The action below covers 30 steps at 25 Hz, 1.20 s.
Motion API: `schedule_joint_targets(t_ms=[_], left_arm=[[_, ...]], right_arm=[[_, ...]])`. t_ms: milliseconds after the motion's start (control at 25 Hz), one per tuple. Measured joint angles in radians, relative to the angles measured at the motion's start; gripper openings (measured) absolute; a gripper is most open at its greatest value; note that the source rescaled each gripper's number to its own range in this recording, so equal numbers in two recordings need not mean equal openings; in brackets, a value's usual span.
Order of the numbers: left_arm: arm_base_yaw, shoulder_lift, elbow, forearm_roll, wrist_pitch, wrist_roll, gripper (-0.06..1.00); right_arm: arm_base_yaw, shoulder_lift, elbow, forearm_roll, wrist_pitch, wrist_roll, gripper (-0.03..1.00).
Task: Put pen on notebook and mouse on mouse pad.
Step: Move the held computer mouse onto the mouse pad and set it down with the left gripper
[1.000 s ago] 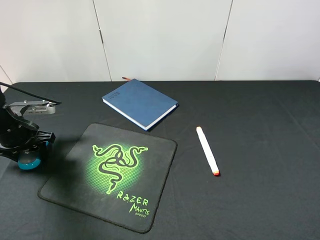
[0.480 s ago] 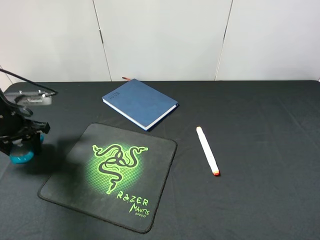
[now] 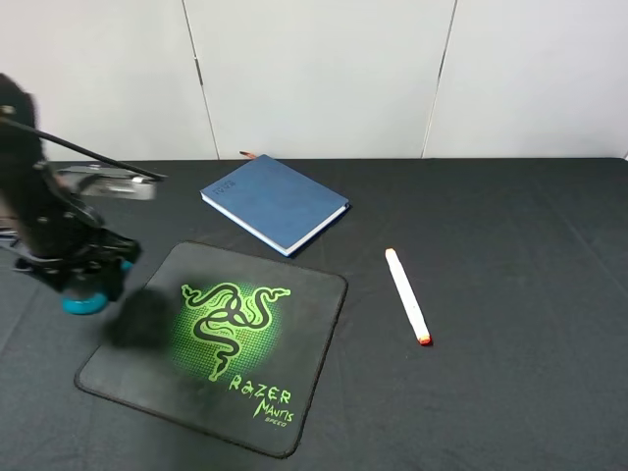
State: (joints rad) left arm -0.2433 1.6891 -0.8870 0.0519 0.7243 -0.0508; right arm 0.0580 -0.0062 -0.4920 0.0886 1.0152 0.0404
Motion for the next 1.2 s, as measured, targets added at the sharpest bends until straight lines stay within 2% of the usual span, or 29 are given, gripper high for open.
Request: schedule_joint_targets(t_ms=[280, 520, 800, 1000, 1040, 1160, 1200], left_arm=[[-0.246, 0.007, 0.000, -0.001, -0.092, -0.094, 0.01], [-0.387, 0.105, 0.000, -0.001, -0.146, -0.149, 0.01], [-0.425, 0.175, 0.000, -0.002, -0.232, -0.160, 0.01], [-0.426, 0.176, 0.000, -0.001, -0.236, -0.188, 0.02], [-0.426, 0.176, 0.000, -0.001, -0.236, -0.195, 0.08], [-0.426, 0.176, 0.000, -0.001, -0.233, -0.226, 0.70], [-0.426, 0.176, 0.000, -0.001, -0.232, -0.229, 0.80]], right_arm=[[0.000, 0.000, 0.000, 0.000, 0.000, 0.000, 1.00], [0.000, 0.000, 0.000, 0.000, 0.000, 0.000, 1.00], [0.000, 0.000, 0.000, 0.000, 0.000, 0.000, 1.00], [0.000, 0.000, 0.000, 0.000, 0.000, 0.000, 1.00], [0.000, 0.000, 0.000, 0.000, 0.000, 0.000, 1.00], [0.000, 0.000, 0.000, 0.000, 0.000, 0.000, 1.00], [0.000, 0.000, 0.000, 0.000, 0.000, 0.000, 1.00]])
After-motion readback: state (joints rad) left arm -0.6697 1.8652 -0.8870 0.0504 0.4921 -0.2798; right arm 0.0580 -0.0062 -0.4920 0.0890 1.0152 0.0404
